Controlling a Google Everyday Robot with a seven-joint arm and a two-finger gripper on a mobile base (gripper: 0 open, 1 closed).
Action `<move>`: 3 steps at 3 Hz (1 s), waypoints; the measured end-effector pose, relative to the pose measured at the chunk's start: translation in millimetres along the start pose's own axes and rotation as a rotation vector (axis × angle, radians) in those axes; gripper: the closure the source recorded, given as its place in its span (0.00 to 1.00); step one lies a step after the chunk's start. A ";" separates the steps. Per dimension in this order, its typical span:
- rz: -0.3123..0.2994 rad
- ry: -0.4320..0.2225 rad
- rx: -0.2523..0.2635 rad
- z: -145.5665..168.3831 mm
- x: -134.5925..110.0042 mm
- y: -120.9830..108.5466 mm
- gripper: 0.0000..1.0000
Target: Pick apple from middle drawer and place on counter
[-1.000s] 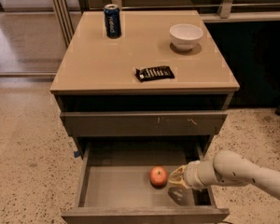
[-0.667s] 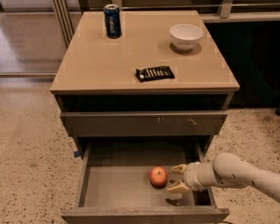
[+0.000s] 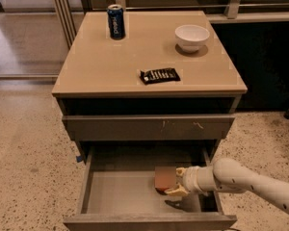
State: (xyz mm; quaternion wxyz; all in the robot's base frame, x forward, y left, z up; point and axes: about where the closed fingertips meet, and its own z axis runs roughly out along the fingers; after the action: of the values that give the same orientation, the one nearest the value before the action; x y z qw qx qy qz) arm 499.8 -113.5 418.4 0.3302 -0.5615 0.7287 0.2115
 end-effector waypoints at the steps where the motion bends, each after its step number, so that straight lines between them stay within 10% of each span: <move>1: -0.022 -0.021 -0.004 19.5 -3.8 -6.5 0.33; 3: -0.032 -0.016 -0.030 49.1 1.7 -12.8 0.09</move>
Offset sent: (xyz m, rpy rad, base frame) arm 0.0307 0.0315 -0.0351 0.0148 -0.0177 0.0519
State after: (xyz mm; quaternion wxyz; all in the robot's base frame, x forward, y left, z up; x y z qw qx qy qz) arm 523.9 -84.9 384.0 0.3309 -0.5764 0.7136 0.2214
